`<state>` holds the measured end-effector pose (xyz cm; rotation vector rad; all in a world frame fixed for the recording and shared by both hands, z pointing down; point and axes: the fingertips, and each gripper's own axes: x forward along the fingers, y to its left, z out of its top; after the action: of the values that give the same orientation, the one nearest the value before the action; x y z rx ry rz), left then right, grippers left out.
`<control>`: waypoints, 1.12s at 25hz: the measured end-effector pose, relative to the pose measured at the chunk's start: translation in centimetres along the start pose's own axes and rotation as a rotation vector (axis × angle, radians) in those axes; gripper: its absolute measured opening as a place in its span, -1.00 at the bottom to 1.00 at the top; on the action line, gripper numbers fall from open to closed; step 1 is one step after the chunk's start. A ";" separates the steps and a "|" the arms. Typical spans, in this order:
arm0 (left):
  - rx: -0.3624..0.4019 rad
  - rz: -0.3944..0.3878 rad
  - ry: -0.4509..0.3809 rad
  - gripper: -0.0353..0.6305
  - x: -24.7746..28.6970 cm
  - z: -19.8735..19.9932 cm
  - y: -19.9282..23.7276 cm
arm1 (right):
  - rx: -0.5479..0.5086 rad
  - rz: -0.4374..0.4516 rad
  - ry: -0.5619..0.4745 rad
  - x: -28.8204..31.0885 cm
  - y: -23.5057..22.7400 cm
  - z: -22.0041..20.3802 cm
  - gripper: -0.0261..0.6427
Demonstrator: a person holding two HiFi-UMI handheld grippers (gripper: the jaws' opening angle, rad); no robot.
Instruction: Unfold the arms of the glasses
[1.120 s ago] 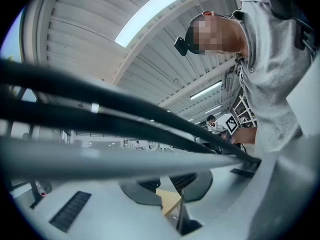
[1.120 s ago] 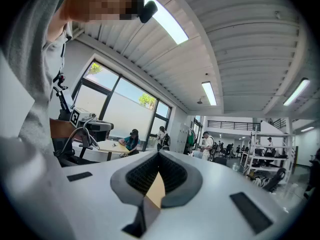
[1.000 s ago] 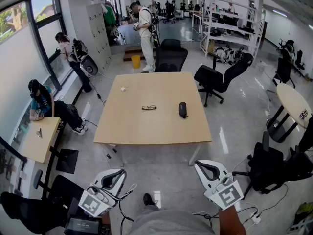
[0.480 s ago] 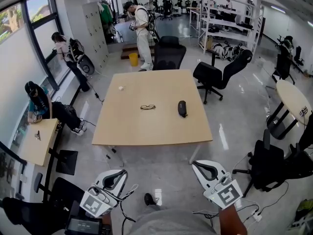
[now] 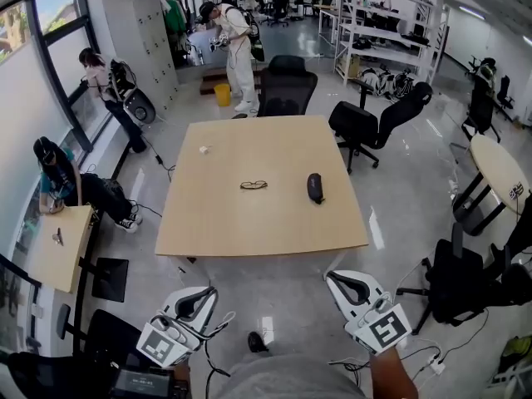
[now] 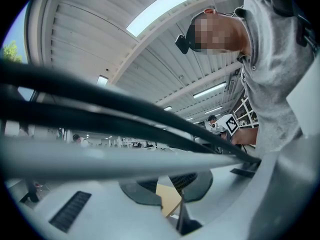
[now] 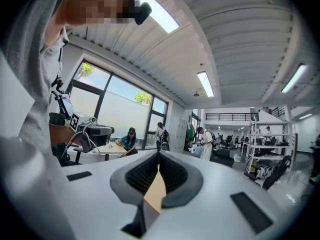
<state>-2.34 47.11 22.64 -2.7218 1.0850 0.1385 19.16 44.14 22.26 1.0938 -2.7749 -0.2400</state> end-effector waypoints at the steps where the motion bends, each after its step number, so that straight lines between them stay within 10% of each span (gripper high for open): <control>1: -0.003 -0.005 -0.003 -0.84 0.2 -0.2 1.0 | -0.001 -0.004 0.001 1.0 -0.2 0.1 -0.89; 28: -0.061 -0.077 -0.027 -0.84 5.4 -5.8 16.8 | 0.011 -0.042 0.021 19.3 -5.3 -1.7 -0.90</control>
<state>-9.95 30.27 24.76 -2.8026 0.9821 0.1986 9.03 26.97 24.37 1.1519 -2.7402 -0.2177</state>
